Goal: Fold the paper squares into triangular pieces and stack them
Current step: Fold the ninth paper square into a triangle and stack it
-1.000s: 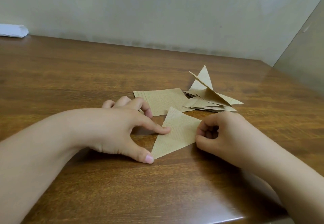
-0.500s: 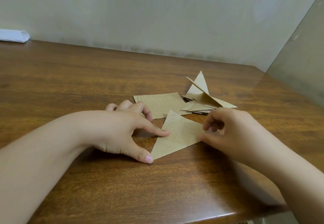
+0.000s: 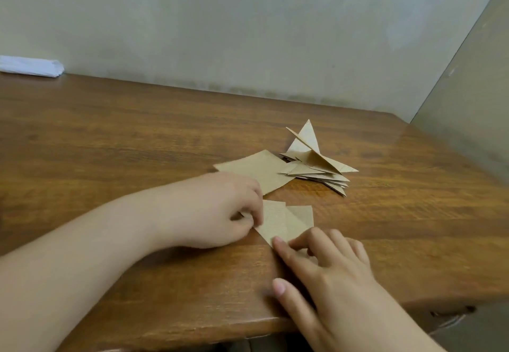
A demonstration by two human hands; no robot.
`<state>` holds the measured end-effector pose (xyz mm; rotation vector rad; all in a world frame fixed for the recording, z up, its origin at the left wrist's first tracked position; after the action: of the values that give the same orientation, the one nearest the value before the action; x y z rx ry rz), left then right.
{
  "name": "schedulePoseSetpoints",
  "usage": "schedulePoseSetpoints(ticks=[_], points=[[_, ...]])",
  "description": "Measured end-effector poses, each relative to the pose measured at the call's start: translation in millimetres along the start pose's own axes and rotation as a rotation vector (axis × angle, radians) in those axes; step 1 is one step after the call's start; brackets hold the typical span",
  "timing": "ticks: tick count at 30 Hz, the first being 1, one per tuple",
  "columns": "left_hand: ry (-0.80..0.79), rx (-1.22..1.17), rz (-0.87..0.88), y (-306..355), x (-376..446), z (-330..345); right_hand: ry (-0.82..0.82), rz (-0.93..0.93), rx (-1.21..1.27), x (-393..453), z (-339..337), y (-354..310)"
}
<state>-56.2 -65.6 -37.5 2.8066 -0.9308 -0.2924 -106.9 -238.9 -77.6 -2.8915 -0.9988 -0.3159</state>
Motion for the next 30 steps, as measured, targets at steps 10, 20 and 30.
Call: schedulePoseSetpoints(ticks=[10, 20, 30], points=[[0.094, -0.143, -0.112, 17, -13, 30, -0.099, -0.230, 0.303, -18, -9, 18], [-0.018, -0.149, -0.133, 18, -18, 34, -0.042, -0.307, 0.436, -23, -9, 15], [-0.033, -0.249, -0.034, 15, -20, 38, -0.021, -0.250, 0.469, -26, -12, 9]])
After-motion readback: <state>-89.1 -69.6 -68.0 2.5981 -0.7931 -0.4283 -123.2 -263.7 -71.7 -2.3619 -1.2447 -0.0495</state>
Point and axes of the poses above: each hand's wrist, its own x-axis towards the middle knuckle, its own z-axis out of the palm, y = z × x, the point moved 3 cm from there along x, towards the middle knuckle, and after that the axes turned 12 degrees about -y, right-handed, at the moved point
